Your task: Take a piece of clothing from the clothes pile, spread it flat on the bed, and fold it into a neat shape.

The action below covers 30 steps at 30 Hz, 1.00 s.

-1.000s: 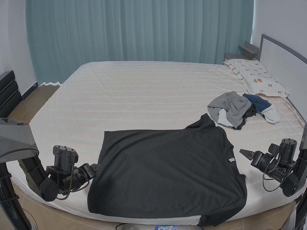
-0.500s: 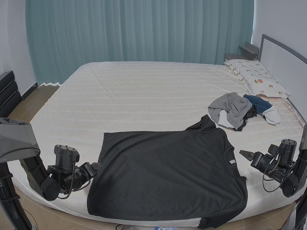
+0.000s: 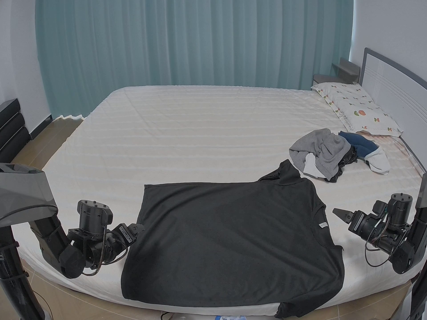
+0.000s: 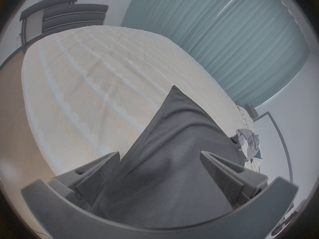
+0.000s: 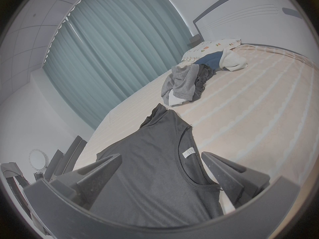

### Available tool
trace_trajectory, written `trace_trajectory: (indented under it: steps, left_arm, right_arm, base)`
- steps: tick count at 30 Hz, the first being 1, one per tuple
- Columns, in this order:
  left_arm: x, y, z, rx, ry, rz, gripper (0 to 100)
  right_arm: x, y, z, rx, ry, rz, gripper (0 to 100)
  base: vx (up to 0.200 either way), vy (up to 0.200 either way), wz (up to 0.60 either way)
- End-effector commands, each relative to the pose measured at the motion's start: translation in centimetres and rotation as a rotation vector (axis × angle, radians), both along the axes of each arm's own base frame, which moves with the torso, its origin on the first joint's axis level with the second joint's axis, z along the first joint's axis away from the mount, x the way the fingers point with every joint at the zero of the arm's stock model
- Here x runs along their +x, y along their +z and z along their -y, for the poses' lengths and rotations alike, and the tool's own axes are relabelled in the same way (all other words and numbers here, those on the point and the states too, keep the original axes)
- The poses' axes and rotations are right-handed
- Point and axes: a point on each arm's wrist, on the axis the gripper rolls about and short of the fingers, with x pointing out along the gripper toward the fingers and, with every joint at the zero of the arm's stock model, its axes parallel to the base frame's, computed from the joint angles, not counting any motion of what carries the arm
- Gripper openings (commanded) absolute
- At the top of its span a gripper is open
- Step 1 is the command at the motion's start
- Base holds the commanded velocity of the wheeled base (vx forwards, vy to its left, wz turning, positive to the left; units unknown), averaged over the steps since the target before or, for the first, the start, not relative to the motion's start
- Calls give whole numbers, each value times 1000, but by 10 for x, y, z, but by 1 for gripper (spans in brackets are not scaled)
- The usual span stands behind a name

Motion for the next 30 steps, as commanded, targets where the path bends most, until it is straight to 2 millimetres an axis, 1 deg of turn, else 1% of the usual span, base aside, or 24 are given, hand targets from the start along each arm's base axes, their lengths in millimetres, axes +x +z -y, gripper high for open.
trace_trajectory:
  steps: [1,4,11,24,30]
  left_arm:
    - [0,0,1,-1,-3,1,100]
    - [0,0,2,-1,-6,-1,100]
    - [0,0,3,-1,-9,1,100]
    - [0,0,3,-2,-11,2,100]
    - [3,4,4,-27,10,22,100]
  right_arm:
    - [0,-1,0,0,1,-2,100]
    - [1,0,0,0,1,0,100]
    - [1,-1,-2,0,7,0,100]
    - [2,-2,-2,0,7,-5,100]
    - [3,-2,-7,3,30,-2,100]
  base:
    - [0,0,0]
    - [0,0,0]
    - [0,-200,0]
    - [0,0,0]
    - [0,0,0]
